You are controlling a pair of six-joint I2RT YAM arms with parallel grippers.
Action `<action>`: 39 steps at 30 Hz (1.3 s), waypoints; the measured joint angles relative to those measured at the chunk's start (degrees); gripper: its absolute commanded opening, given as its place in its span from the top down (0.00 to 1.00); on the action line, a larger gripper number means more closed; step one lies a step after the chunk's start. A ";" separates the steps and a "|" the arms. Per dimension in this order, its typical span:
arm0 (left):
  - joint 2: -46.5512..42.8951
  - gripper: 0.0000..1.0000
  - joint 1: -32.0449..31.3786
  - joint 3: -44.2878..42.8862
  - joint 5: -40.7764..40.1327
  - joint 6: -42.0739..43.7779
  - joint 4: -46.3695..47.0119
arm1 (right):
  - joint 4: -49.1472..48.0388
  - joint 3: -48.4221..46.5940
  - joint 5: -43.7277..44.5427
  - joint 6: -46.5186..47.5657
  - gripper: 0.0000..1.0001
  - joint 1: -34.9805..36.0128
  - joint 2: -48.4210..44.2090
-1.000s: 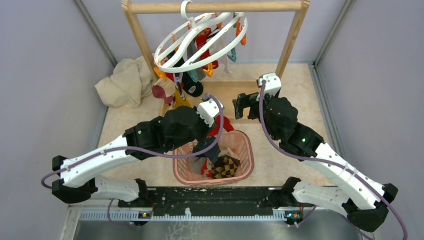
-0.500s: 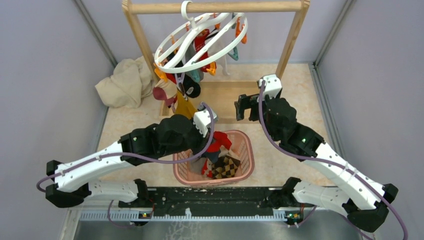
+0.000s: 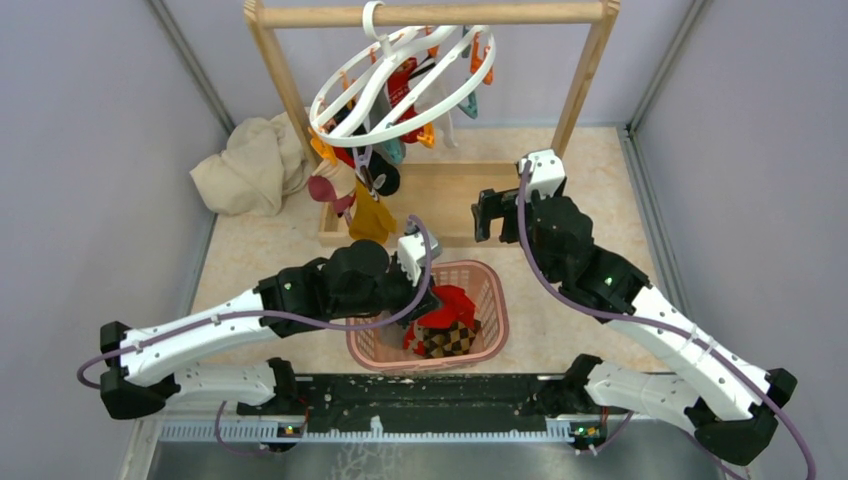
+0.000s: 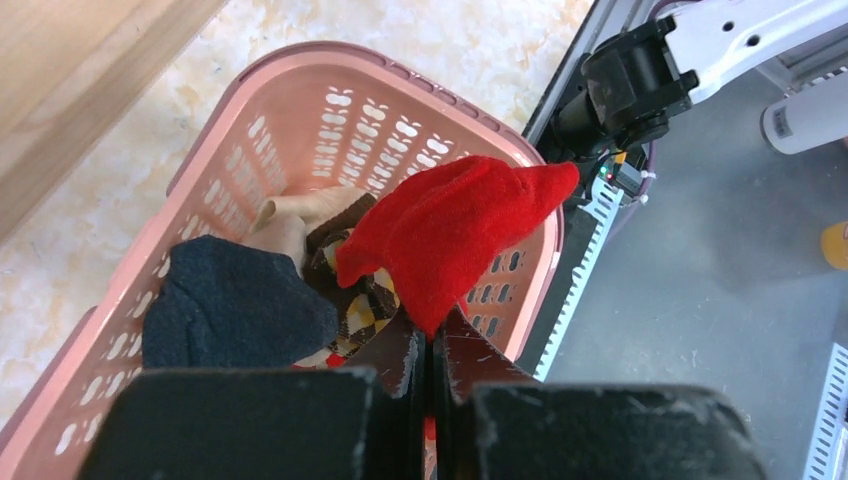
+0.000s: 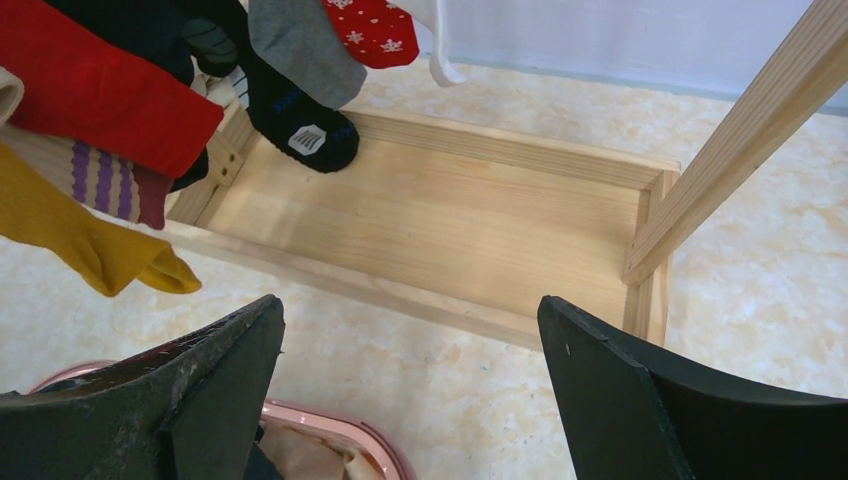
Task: Remove the socks clipped to the hanger
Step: Place the sock in the bin.
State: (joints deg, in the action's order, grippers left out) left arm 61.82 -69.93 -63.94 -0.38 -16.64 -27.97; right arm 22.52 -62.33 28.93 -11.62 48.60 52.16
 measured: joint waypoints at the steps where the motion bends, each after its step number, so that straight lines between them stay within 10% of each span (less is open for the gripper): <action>1: 0.22 0.96 0.11 0.66 0.22 -0.42 0.44 | 0.09 0.00 0.11 -0.02 0.02 0.00 -0.07; 19: 8.76 0.40 0.72 2.78 -4.20 -2.82 1.81 | 1.14 0.04 0.35 -0.17 0.02 -0.15 -1.97; 39: 2.91 0.23 0.72 -2.97 -8.09 -1.49 -2.05 | 1.16 0.00 0.31 0.02 0.02 -0.42 -1.88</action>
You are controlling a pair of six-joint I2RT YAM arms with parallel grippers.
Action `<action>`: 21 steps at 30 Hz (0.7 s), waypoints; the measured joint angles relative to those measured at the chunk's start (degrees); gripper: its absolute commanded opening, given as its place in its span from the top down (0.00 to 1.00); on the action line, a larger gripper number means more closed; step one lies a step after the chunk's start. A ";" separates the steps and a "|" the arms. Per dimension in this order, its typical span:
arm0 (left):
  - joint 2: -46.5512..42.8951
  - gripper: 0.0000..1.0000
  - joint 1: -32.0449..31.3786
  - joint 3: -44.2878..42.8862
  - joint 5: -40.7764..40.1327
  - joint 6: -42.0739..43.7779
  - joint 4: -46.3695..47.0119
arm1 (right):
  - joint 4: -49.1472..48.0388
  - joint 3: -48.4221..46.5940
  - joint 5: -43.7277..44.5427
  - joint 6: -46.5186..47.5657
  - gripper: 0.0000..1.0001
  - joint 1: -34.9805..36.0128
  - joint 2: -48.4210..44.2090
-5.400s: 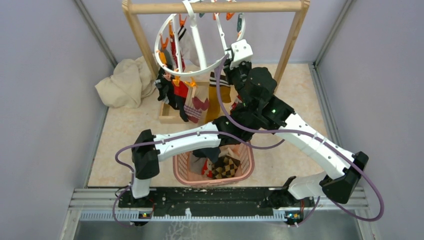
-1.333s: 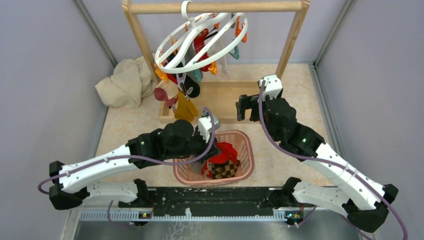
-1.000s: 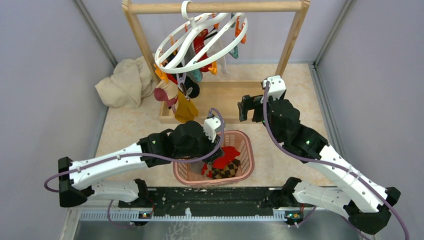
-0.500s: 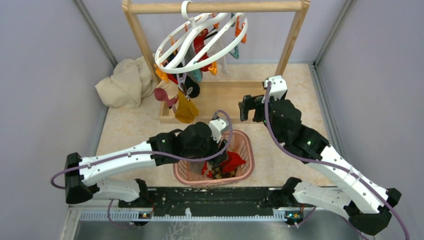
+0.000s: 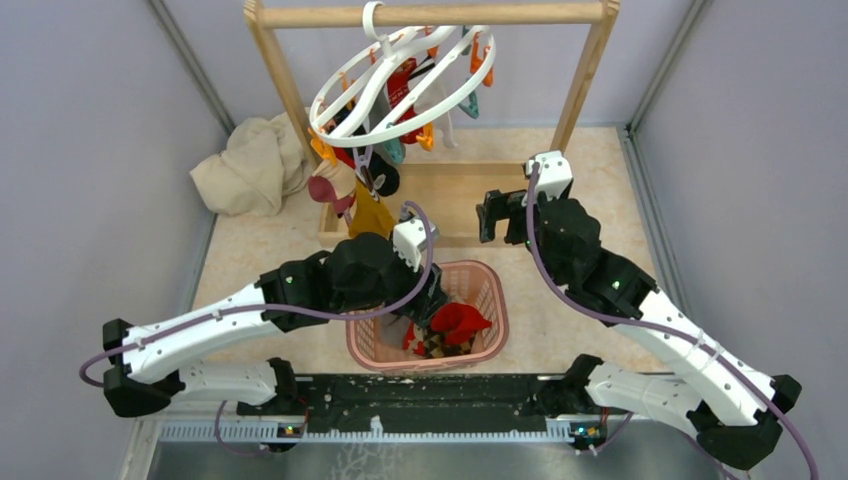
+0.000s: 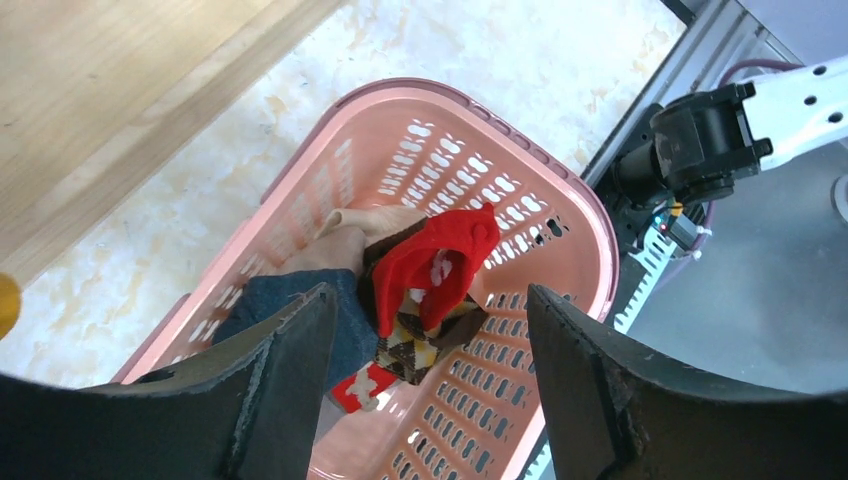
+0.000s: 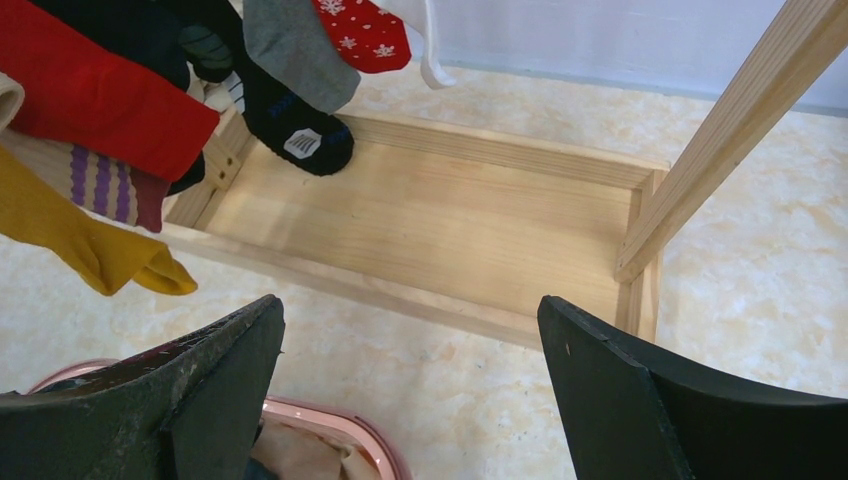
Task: Remove the socks clipped to the hanger
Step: Place the sock in the bin.
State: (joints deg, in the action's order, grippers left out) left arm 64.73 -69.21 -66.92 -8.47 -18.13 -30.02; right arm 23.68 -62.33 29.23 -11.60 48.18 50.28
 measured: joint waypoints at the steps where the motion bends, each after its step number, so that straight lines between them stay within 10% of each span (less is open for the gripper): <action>1: -0.31 0.22 0.00 -0.15 -0.61 0.02 -0.20 | 0.02 0.00 0.00 0.00 0.02 0.00 0.17; 8: -2.75 0.02 0.00 -0.37 -5.07 0.20 -2.80 | 0.07 0.00 -0.24 -0.02 0.02 -0.76 1.86; 21: -10.84 0.01 8.83 4.94 -9.51 -3.72 -5.35 | 2.32 0.00 -4.66 -1.53 0.03 -3.56 5.77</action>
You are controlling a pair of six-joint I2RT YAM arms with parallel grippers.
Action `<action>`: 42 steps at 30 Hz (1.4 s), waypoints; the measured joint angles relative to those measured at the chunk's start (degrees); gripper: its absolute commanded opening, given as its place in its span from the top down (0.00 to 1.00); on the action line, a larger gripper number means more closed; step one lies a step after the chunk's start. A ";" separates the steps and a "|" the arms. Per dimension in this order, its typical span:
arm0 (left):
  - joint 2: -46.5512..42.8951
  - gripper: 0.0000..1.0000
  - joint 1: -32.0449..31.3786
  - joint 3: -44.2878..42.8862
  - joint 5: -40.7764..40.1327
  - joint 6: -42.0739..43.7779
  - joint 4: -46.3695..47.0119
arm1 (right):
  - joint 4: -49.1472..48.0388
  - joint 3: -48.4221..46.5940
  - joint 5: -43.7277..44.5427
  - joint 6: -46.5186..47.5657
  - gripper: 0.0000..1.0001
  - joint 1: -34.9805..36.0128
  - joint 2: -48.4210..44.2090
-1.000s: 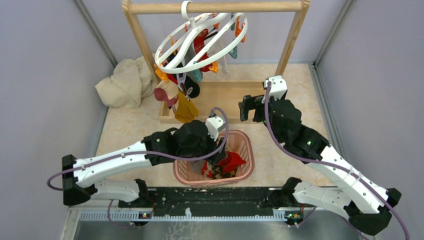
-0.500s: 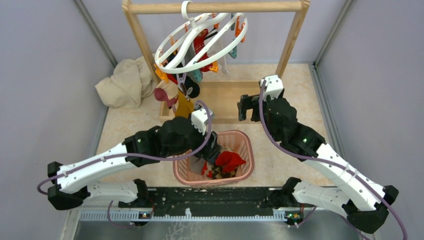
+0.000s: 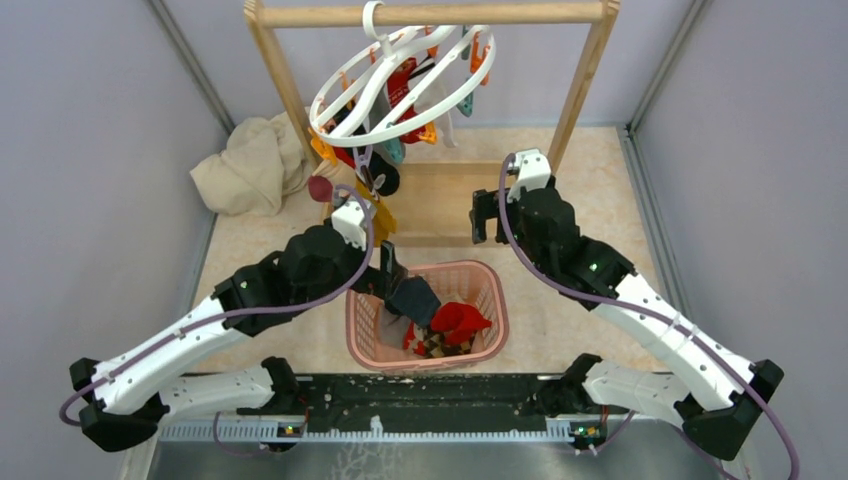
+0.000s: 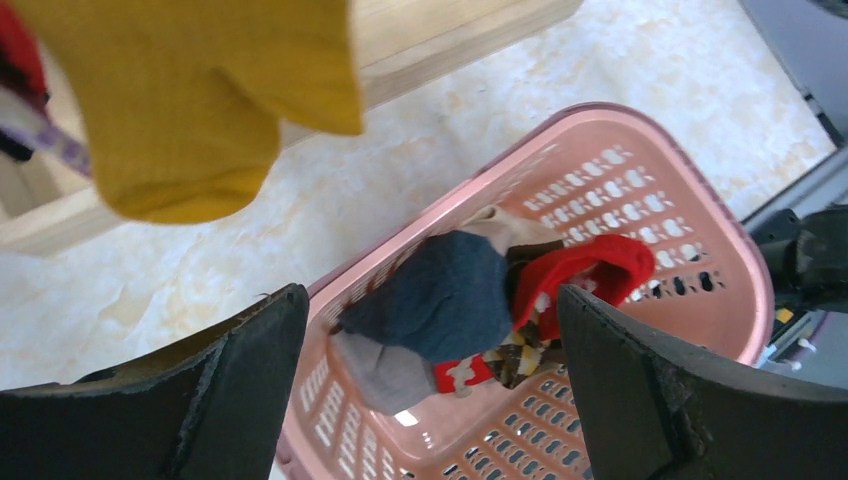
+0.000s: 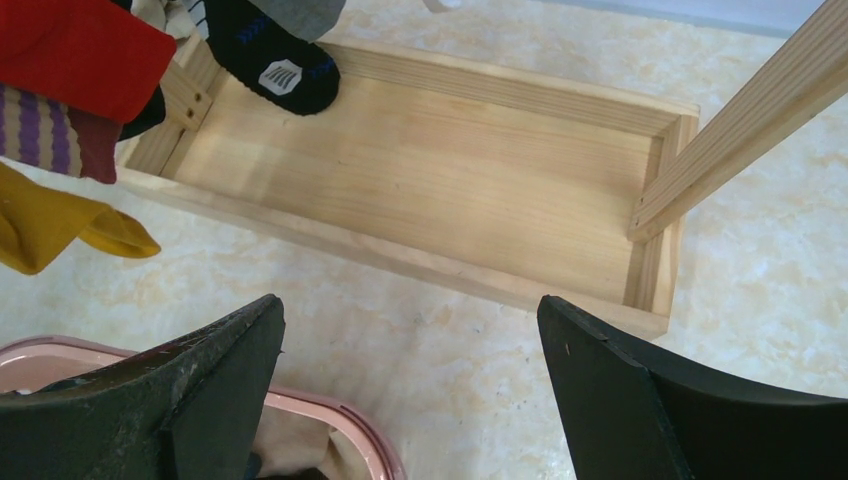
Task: Remove the socks clipped to the hanger
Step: Place the sock in the bin, then reset both arms
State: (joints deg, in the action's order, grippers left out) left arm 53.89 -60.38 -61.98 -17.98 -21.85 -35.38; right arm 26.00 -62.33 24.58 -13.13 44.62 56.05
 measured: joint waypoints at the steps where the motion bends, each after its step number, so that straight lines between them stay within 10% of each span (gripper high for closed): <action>1: -0.50 0.01 1.05 0.59 0.17 -0.37 -0.35 | 0.28 0.00 -0.46 -0.09 0.03 -0.17 0.13; 42: -10.93 0.01 6.03 13.60 -5.51 -12.72 -9.35 | 6.43 17.35 0.83 -9.22 0.07 -0.68 -14.21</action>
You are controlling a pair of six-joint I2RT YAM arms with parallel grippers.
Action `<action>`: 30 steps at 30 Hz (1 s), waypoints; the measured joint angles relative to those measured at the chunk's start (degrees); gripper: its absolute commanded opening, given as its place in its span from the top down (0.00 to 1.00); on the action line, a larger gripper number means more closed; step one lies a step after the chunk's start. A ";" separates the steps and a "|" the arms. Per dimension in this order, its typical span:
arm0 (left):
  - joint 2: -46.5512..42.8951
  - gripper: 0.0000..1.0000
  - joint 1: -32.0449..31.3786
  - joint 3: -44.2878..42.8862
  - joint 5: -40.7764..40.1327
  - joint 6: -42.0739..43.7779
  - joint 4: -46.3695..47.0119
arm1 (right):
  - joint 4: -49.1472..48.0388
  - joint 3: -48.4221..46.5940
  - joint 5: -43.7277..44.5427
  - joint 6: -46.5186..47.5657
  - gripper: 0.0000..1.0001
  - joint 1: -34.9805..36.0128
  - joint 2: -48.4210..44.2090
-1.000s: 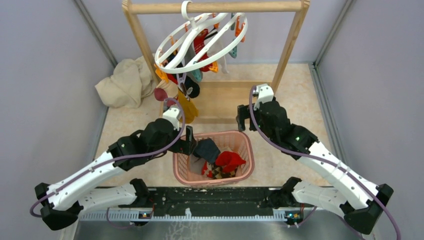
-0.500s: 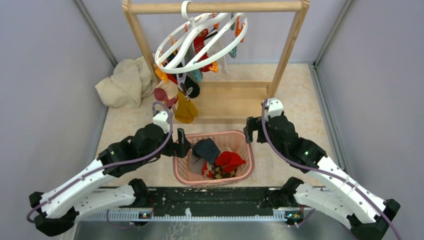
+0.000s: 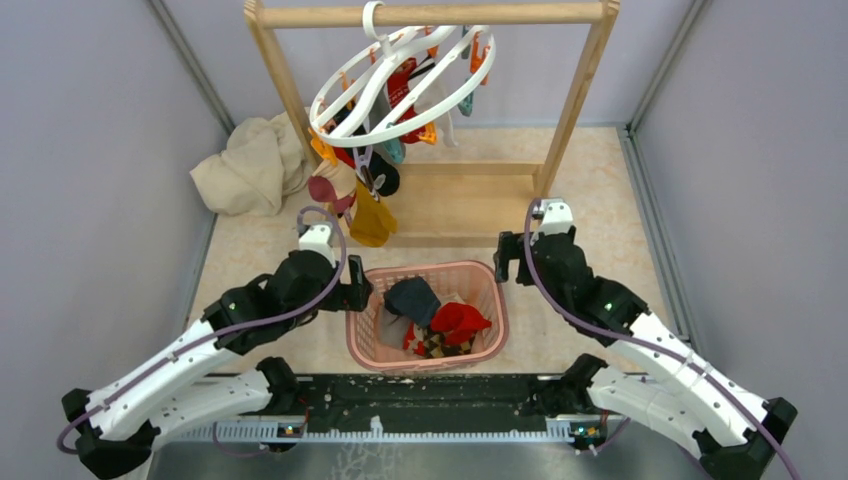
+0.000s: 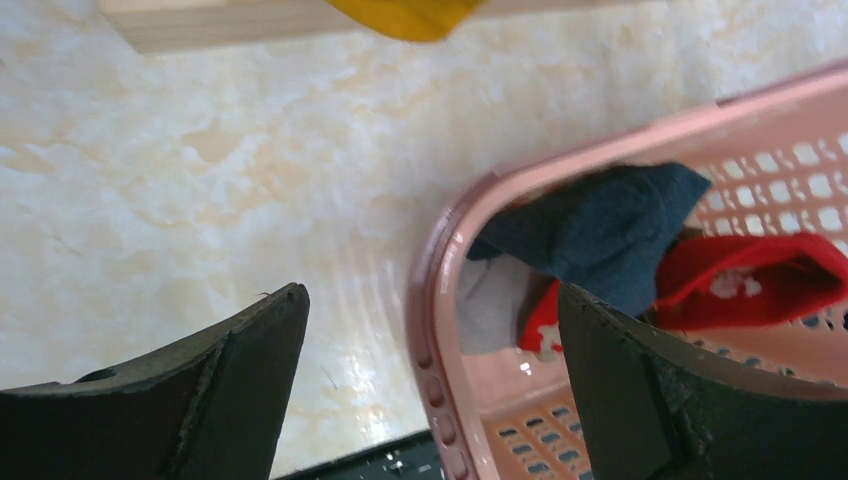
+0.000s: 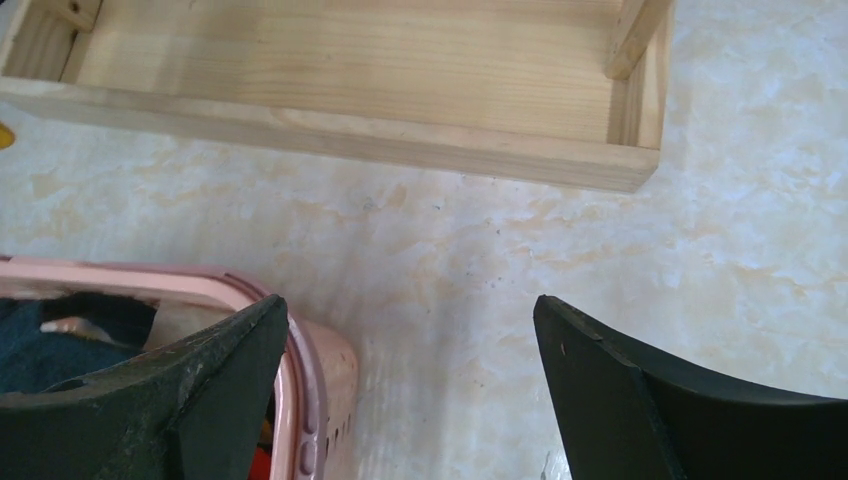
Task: Remove the socks clipped to the hanger
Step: Reset both arms
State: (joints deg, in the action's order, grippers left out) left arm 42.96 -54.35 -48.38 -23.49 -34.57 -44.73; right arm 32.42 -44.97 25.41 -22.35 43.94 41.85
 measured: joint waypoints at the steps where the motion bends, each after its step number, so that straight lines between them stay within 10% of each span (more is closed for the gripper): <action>1: -0.07 0.01 0.79 0.02 -0.33 0.46 0.22 | -0.02 0.02 0.24 -0.17 0.07 -0.39 0.26; 23: 5.40 0.01 35.41 6.14 15.45 12.52 22.51 | -14.16 3.72 -0.22 -1.44 0.04 -17.73 6.67; 30: 10.45 0.01 37.64 7.50 17.38 11.85 31.91 | -24.81 13.60 1.36 -1.81 0.02 -18.58 6.56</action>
State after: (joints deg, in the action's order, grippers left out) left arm 53.41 -16.71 -40.88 -6.11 -22.72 -12.82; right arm 7.62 -31.38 26.76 -24.16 25.36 48.40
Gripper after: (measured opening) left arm 0.988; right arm 0.983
